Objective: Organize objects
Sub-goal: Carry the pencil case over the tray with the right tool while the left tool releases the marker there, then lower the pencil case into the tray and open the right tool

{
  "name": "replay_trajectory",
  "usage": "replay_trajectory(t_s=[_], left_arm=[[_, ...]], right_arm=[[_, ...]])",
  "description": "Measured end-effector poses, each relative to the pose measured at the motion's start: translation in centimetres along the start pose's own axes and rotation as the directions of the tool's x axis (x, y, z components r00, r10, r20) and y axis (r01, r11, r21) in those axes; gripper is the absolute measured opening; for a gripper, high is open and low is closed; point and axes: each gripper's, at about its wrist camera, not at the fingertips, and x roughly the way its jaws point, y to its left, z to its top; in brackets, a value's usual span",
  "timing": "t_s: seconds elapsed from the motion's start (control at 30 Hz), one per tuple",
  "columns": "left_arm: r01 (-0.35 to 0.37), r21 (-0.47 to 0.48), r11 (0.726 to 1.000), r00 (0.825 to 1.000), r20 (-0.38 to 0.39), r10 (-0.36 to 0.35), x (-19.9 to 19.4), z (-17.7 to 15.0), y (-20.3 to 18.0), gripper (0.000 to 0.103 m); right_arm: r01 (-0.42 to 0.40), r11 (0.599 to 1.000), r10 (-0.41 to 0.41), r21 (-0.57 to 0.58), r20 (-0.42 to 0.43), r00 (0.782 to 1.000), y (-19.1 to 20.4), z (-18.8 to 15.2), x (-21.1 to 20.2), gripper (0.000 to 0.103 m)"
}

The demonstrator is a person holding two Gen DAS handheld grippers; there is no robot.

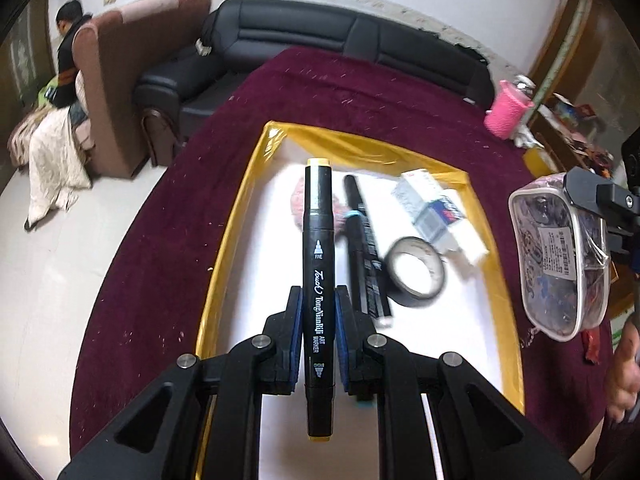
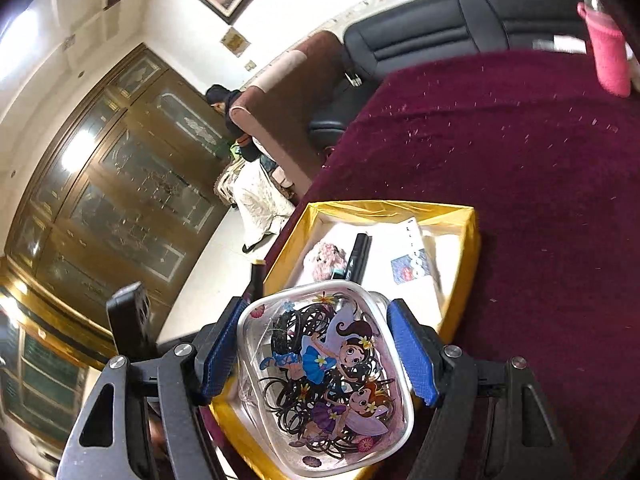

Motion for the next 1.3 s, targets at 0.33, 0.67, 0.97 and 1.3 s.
replay_trajectory(t_s=[0.33, 0.67, 0.97, 1.3], left_arm=[[-0.025, -0.038, 0.999, 0.998, -0.054, 0.023, 2.9, 1.3, 1.2, 0.014], [-0.006, -0.044, 0.999, 0.999, -0.035, 0.004, 2.9, 1.5, 1.4, 0.016], [0.011, -0.05, 0.999, 0.999, 0.038, -0.009, 0.7, 1.3, 1.1, 0.052], [0.087, -0.075, 0.993, 0.982, 0.175, -0.072, -6.3, -1.9, 2.5, 0.068]], right_arm=[[0.106, 0.993, -0.102, 0.048, -0.072, 0.992, -0.9, 2.6, 7.7, 0.078], [0.234, 0.971, -0.231, 0.048, -0.06, 0.971, -1.2, 4.8, 11.1, 0.071], [0.254, 0.967, -0.253, 0.019, -0.042, 0.967, -0.4, 5.0, 11.1, 0.071], [-0.115, 0.984, 0.131, 0.133, -0.116, 0.985, 0.6, 0.7, 8.1, 0.084]])
